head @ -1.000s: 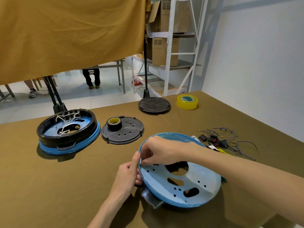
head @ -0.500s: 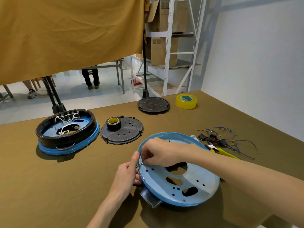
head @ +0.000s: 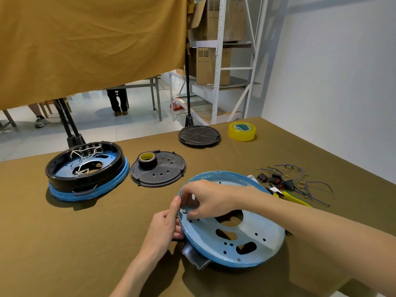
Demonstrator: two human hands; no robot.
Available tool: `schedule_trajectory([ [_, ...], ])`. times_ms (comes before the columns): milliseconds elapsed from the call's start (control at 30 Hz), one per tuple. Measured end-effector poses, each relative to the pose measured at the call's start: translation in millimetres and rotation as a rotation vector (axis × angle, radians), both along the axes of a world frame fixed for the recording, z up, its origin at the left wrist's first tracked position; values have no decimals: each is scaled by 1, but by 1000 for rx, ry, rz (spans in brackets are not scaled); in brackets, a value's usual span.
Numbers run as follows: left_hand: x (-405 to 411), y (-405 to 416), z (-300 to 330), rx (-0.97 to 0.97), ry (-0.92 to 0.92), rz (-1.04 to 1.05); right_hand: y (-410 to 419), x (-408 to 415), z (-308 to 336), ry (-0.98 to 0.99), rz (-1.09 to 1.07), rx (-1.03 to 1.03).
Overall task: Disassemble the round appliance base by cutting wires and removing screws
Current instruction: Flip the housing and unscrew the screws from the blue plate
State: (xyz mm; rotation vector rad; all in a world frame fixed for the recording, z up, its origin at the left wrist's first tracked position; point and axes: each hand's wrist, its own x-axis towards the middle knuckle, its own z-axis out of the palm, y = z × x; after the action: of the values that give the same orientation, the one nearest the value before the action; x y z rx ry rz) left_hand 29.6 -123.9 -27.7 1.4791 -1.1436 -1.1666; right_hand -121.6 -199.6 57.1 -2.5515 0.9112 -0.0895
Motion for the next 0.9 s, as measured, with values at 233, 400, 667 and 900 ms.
schedule_trajectory([
  [233, -1, 0, 1, 5, -2, 7, -1, 4, -2, 56, -26, -5],
  [400, 0, -1, 0, 12, 12, 10, 0, 3, 2, 19, -18, -6],
  [667, 1, -2, -2, 10, 7, 1, 2, 1, -1, -30, 29, -20],
  [900, 1, -3, -2, 12, -7, 8, 4, 2, -11, -29, -74, -75],
])
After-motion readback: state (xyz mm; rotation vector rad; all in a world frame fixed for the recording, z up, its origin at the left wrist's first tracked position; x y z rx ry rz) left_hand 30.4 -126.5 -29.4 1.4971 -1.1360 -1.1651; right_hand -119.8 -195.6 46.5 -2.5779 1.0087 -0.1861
